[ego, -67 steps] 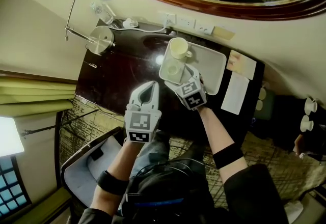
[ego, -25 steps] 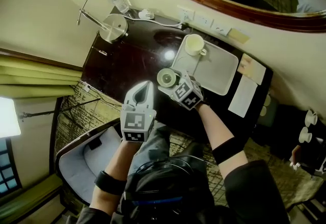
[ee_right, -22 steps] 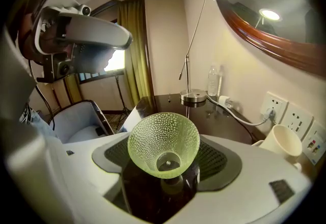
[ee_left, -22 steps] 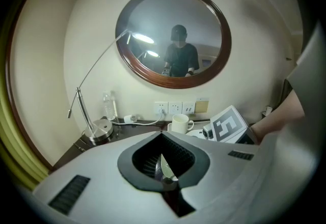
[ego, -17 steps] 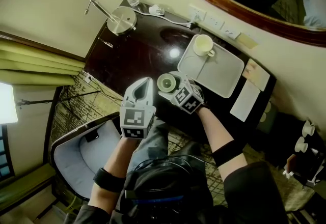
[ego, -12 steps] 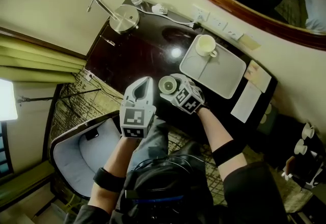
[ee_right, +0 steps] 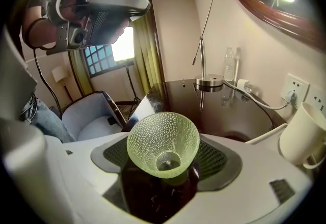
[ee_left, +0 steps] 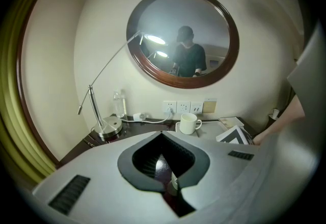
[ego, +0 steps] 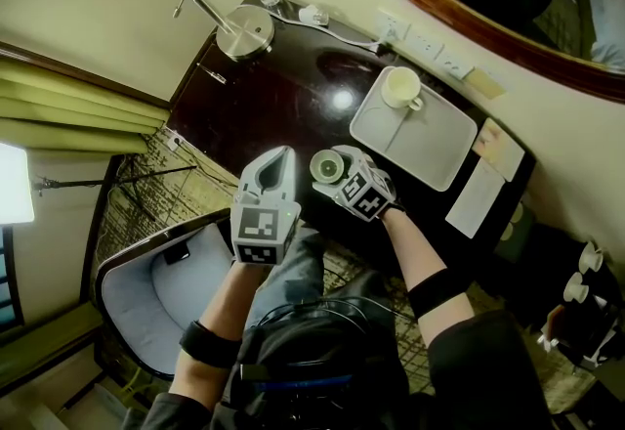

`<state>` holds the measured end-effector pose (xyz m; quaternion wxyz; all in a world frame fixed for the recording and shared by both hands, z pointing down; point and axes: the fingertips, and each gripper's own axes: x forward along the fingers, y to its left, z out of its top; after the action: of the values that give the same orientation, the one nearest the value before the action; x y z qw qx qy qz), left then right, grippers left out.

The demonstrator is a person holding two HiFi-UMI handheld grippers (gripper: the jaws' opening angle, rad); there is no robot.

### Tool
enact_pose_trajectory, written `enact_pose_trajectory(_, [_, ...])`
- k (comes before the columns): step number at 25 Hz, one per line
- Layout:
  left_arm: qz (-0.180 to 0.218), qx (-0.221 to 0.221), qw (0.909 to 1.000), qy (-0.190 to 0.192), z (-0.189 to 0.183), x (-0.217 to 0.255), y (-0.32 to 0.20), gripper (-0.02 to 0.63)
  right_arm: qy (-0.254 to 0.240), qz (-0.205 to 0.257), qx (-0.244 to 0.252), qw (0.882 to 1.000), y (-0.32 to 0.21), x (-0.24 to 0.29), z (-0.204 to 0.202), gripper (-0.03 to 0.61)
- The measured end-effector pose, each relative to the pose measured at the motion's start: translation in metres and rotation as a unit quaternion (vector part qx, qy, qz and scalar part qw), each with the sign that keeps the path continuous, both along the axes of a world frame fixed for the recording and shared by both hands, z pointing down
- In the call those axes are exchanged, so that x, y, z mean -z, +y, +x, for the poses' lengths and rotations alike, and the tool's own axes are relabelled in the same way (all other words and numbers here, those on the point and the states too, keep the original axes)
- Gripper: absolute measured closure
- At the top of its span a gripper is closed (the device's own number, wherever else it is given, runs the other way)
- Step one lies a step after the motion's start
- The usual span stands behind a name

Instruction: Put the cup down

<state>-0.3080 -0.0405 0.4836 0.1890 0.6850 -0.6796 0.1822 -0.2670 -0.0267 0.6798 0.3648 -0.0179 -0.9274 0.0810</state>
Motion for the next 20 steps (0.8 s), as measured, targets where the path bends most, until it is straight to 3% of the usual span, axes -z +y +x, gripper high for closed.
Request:
enact_pose_trajectory(7, [0.001,-0.003,1.0000,0.002,0.003,0.000,0.005,0.614,-0.008,0.001,-0.012,1.000,-0.002,0.006,0.003,0.117])
enact_pose_trajectory(16, [0.005,-0.004,0.9999,-0.008,0.012,0.012,0.021,0.614,-0.029,0.020,-0.020,0.999,-0.001,0.052,0.021,0.115])
enact_pose_trajectory(18, [-0.001,-0.017,0.9996,-0.021,0.017,0.013,0.026,0.614,-0.039,0.021,-0.028,0.999,-0.001,0.068,0.029,0.124])
enact_pose_trajectory(20, [0.003,-0.023,0.9996,-0.018,0.026,0.017,0.030,0.614,-0.048,0.014,-0.041,0.998,0.001,0.081,0.041,0.173])
